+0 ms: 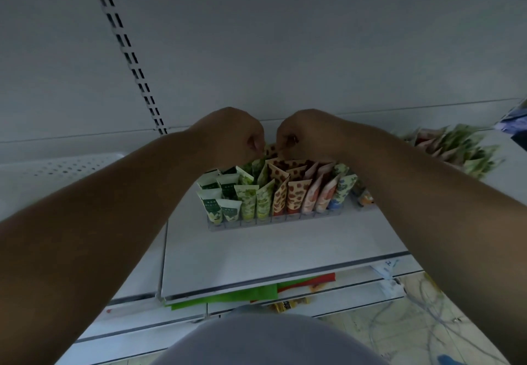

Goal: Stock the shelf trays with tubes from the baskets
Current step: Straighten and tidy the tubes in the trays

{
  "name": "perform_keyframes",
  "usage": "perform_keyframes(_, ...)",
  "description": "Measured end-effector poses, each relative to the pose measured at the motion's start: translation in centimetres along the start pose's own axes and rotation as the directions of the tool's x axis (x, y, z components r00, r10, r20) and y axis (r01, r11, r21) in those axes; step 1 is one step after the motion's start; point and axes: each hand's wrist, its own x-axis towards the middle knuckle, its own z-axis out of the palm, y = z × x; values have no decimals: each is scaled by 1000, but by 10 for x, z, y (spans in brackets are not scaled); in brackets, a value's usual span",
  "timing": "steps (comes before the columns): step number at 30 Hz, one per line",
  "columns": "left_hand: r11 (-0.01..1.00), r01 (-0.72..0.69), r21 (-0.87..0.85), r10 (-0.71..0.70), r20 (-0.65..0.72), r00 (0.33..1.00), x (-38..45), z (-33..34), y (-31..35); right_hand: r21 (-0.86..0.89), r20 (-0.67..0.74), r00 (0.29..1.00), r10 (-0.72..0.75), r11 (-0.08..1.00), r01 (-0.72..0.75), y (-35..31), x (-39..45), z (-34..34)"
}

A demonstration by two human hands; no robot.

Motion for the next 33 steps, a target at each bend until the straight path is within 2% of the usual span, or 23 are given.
perform_keyframes(9, 999, -47, 3, 47, 40, 998, 1, 3, -1, -2, 32, 999, -7, 1000, 7, -3, 1, 5)
perform_keyframes(16, 995, -101, -14, 101, 2, 995, -3, 5, -1, -4, -16, 1000, 21, 1000, -21, -3, 0, 10)
perform_keyframes(23, 997, -82, -7, 82, 3, 997, -1, 5, 1, 37, -52, 995, 87, 996, -85, 12, -13, -1)
perform_keyframes(27, 999, -42, -3, 42, 14, 999, 3, 3, 6, 26, -26, 995, 101, 995, -100, 22, -22, -7)
perform_keyframes(33, 997, -73, 2, 73, 1, 997, 18, 2, 17, 10, 31, 997, 72, 997, -72, 17, -19, -8)
